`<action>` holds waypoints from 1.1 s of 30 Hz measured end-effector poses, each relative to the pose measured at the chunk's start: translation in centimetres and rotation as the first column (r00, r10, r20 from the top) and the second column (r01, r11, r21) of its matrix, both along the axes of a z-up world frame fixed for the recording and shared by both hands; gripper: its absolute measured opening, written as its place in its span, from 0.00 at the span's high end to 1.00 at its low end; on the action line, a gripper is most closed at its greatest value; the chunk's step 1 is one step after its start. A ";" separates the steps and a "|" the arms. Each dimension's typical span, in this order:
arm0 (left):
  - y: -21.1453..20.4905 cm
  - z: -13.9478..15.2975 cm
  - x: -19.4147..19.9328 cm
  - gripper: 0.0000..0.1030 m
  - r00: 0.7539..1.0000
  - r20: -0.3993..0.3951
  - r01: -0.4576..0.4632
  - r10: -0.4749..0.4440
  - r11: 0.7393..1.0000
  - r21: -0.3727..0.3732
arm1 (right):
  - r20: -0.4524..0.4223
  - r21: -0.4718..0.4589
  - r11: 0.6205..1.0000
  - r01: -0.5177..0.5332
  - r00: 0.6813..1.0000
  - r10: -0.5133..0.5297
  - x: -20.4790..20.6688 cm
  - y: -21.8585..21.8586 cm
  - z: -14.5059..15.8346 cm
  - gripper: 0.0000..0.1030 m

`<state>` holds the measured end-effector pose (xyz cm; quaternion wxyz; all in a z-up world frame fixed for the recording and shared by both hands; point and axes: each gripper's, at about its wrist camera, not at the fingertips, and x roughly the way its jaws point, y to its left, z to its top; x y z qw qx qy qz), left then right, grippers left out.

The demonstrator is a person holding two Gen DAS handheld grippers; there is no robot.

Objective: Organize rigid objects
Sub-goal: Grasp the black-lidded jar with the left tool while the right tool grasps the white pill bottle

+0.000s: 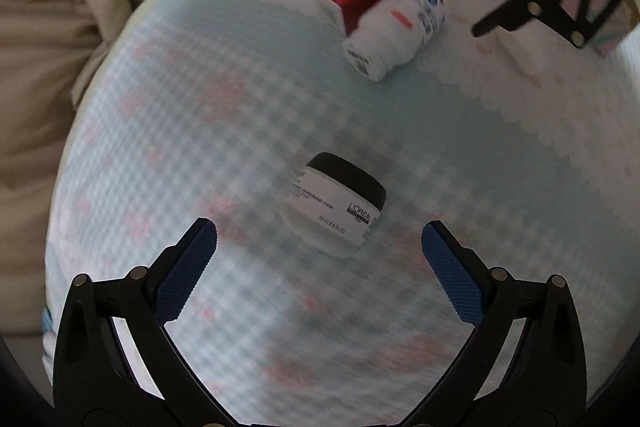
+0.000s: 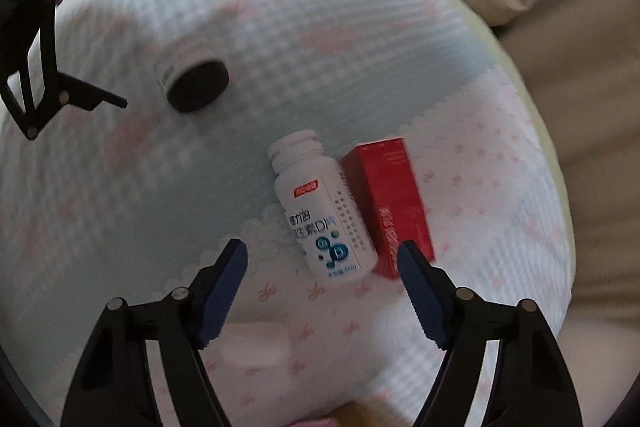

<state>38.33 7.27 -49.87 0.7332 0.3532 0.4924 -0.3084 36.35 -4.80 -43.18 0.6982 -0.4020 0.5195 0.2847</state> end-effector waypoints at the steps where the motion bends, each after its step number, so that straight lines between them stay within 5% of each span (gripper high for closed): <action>1: -0.2 -0.5 0.0 0.03 1.000 0.003 0.019 -0.019 1.000 0.008 | -0.004 -0.004 1.000 -0.016 1.000 0.016 0.2 0.1 -0.5 0.29; 8: -1.6 -2.6 0.4 0.06 0.996 -0.004 0.093 -0.093 0.995 0.027 | -0.041 -0.013 0.996 -0.083 0.996 0.082 1.1 1.1 -3.3 0.36; 15: -2.3 -3.8 0.6 0.25 0.993 -0.034 0.118 -0.117 0.992 0.045 | -0.050 -0.026 0.993 -0.118 0.992 0.116 1.9 1.7 -4.7 0.37; 27: -3.2 -4.5 1.7 0.27 0.980 -0.070 0.194 -0.189 0.977 0.082 | -0.085 -0.058 0.986 -0.156 0.985 0.151 2.7 3.0 -6.3 0.38; 33: -3.9 -4.4 1.3 0.28 0.964 -0.069 0.264 -0.257 0.958 0.113 | -0.113 -0.029 0.994 -0.104 0.989 0.100 4.3 2.4 -6.1 0.50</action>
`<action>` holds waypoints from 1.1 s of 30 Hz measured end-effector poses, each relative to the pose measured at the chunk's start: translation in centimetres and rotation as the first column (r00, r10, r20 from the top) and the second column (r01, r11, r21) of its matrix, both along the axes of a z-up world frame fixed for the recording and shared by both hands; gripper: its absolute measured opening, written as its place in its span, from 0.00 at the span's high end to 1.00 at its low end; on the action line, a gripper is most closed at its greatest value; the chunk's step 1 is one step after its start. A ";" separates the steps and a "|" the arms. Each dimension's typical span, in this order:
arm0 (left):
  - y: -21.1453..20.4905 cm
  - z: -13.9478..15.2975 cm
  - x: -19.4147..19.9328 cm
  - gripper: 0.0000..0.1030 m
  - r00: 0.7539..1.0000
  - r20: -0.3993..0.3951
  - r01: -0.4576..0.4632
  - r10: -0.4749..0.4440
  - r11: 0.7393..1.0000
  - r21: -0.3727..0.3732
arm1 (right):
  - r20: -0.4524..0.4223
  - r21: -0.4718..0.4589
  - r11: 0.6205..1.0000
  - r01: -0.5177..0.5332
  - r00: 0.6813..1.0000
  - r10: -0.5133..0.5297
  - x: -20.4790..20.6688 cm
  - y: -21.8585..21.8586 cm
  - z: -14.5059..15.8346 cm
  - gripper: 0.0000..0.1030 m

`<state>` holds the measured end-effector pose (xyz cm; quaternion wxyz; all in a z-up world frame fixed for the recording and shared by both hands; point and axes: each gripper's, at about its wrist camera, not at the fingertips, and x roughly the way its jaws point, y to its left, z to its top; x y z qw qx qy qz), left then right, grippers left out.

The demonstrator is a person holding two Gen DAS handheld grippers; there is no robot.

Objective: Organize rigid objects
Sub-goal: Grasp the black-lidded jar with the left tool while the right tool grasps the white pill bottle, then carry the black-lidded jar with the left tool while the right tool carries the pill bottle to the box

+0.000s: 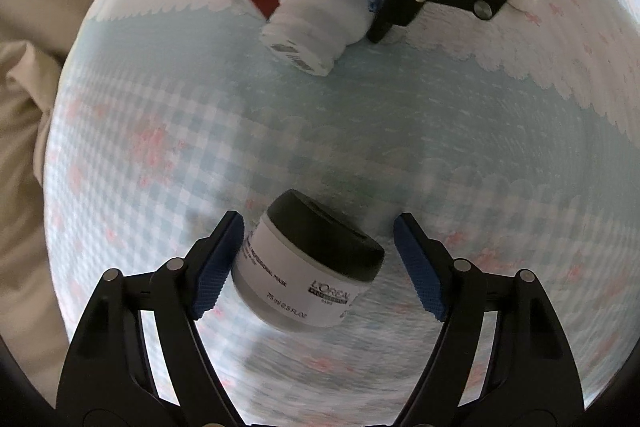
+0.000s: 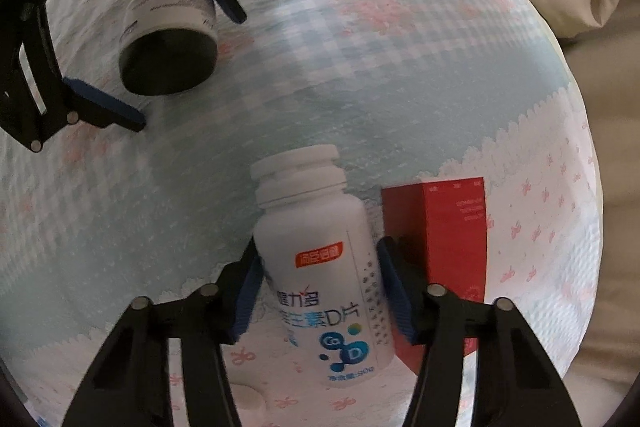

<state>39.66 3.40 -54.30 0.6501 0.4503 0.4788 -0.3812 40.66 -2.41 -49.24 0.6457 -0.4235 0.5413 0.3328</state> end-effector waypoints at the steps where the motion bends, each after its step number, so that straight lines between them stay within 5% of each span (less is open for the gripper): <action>1: -0.1 0.1 -0.1 0.35 1.000 0.006 0.012 -0.012 1.000 -0.001 | -0.001 0.007 1.000 0.011 1.000 -0.011 0.0 -0.1 0.1 0.50; 7: -0.3 0.6 -1.0 0.38 0.999 0.042 0.029 -0.028 1.000 -0.003 | 0.001 0.038 0.995 0.089 0.996 -0.089 0.2 -0.7 0.5 0.50; 18: 1.9 3.5 -1.1 0.38 0.978 -0.043 -0.206 0.202 0.971 -0.123 | -0.021 0.125 0.954 0.273 0.962 -0.273 -0.2 -1.6 3.8 0.52; 24: 3.8 8.0 -1.9 0.38 0.949 -0.071 -0.316 0.308 0.926 -0.207 | -0.032 0.178 0.911 0.371 0.928 -0.372 -0.8 -1.9 7.3 0.52; 33: 4.7 16.9 -5.6 0.38 0.920 -0.094 -0.390 0.380 0.869 -0.305 | -0.114 0.264 0.787 0.557 0.829 -0.548 -5.7 -2.9 16.0 0.52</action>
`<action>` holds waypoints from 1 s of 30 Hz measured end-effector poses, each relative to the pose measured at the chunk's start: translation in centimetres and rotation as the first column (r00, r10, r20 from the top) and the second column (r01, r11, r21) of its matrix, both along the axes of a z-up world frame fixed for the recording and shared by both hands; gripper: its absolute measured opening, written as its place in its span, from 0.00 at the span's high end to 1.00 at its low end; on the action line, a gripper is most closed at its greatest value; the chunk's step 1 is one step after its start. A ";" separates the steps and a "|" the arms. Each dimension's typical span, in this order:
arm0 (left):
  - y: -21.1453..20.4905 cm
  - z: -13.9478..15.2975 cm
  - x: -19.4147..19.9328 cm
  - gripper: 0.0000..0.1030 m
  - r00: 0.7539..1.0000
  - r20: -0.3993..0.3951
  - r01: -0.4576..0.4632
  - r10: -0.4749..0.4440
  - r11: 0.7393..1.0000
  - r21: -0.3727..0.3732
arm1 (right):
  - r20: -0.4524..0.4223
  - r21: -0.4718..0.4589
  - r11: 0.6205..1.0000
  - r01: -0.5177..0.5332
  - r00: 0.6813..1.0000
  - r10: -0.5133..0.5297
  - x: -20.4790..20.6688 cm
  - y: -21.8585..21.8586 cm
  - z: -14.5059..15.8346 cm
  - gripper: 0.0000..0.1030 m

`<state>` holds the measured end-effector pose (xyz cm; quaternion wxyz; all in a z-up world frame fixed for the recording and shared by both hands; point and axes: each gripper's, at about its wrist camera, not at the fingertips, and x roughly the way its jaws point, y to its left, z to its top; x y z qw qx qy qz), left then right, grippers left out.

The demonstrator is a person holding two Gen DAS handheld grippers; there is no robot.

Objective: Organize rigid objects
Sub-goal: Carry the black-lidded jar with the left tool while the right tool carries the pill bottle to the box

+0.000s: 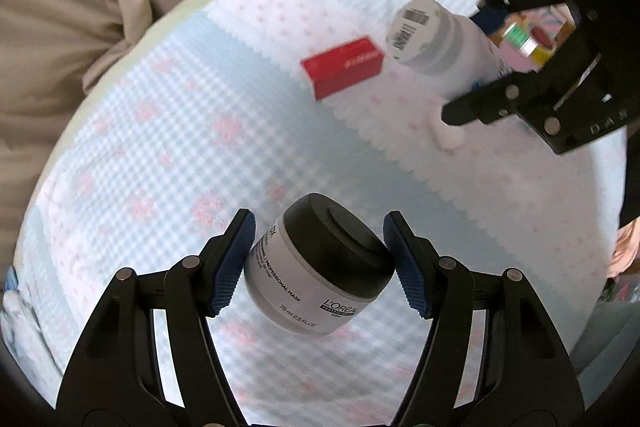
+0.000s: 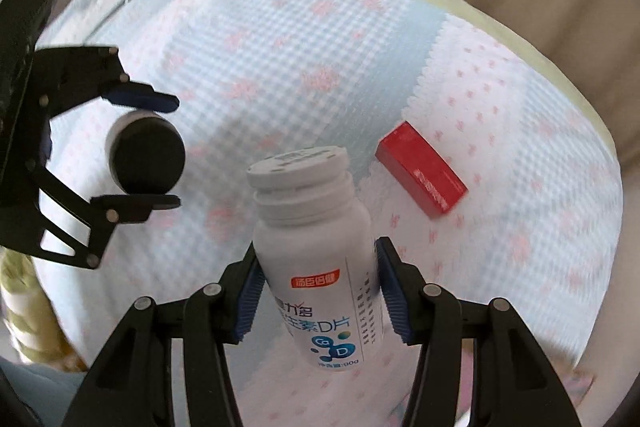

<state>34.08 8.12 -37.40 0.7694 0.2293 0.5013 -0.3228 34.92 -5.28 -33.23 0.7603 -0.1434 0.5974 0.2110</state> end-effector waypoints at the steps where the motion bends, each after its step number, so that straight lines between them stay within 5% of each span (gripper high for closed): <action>1: -0.3 1.3 -0.6 0.38 1.000 0.002 -0.001 0.001 1.000 -0.011 | 0.001 0.005 1.000 0.019 1.000 -0.019 -0.7 -0.1 0.8 0.52; 8: -3.7 7.8 -2.6 0.38 1.000 0.000 0.006 -0.006 0.996 -0.094 | 0.014 0.056 0.980 0.191 0.981 -0.192 -4.6 -5.2 8.6 0.52; 18: -14.3 13.9 -6.0 0.38 0.999 0.017 0.036 -0.034 0.985 -0.168 | 0.032 0.074 0.921 0.383 0.922 -0.386 -10.2 -18.3 15.2 0.52; 24: -22.1 14.7 -7.2 0.38 1.000 0.002 -0.019 0.020 0.981 -0.194 | 0.023 0.062 0.900 0.432 0.901 -0.434 -11.8 -27.8 15.8 0.52; 30: -30.7 12.5 -8.1 0.38 0.998 -0.035 -0.060 0.055 0.983 -0.175 | -0.005 0.040 0.886 0.462 0.887 -0.462 -11.9 -36.7 13.3 0.52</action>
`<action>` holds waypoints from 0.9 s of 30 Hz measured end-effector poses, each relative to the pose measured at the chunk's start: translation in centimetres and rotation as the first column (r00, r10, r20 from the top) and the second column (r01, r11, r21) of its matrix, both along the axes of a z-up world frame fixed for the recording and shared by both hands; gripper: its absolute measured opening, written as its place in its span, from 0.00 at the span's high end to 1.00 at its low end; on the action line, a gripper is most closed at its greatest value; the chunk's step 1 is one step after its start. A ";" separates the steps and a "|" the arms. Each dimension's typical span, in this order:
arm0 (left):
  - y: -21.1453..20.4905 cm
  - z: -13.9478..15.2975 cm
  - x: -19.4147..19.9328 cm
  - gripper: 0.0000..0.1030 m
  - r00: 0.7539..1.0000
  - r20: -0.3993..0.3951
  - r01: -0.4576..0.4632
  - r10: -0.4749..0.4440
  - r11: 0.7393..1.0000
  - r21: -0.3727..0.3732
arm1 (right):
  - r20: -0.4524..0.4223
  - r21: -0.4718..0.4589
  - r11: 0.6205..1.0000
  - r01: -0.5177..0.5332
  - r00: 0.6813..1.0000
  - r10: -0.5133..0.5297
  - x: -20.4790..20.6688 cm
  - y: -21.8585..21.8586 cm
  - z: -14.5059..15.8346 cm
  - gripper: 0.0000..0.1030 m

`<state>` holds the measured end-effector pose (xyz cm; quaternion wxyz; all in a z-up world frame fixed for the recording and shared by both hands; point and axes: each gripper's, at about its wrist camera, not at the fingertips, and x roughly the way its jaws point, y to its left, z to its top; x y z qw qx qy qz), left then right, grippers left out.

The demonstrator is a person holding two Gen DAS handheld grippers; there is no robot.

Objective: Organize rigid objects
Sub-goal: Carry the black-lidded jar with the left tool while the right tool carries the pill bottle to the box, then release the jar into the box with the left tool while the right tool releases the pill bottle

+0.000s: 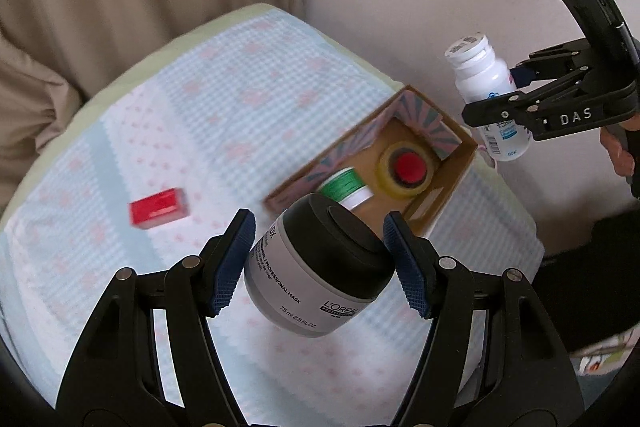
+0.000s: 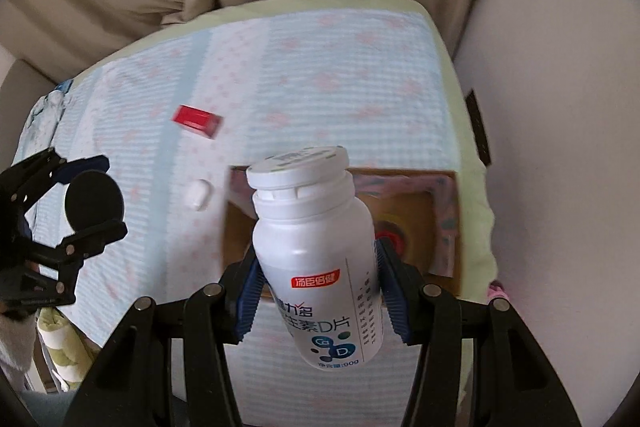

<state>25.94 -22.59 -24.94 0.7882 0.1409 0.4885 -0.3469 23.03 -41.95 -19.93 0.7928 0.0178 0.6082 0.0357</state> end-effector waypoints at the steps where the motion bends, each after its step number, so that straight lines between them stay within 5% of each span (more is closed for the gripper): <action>1: -1.2 -0.7 0.0 0.38 1.000 -0.011 -0.006 0.006 1.000 0.000 | -0.008 0.002 1.000 0.007 1.000 -0.007 0.1 -1.3 -0.7 0.52; 15: -13.0 -12.2 0.9 0.41 0.983 -0.172 -0.044 0.064 0.992 0.115 | -0.106 0.076 0.985 0.155 0.983 -0.147 1.2 -11.0 -11.3 0.52; 17: -13.7 -13.7 1.2 0.47 0.979 -0.189 -0.045 0.071 0.989 0.139 | -0.095 0.069 0.988 0.138 0.987 -0.131 1.4 -11.0 -12.4 0.52; 19: -14.3 -15.2 1.4 0.74 0.976 -0.210 -0.032 0.064 0.988 0.154 | -0.071 0.036 0.993 0.115 0.991 -0.112 1.3 -10.8 -13.5 0.52; 27: -15.3 -17.2 1.4 0.74 0.973 -0.219 -0.031 0.068 0.985 0.170 | -0.077 0.063 0.992 0.110 0.991 -0.106 1.0 -10.9 -16.1 0.52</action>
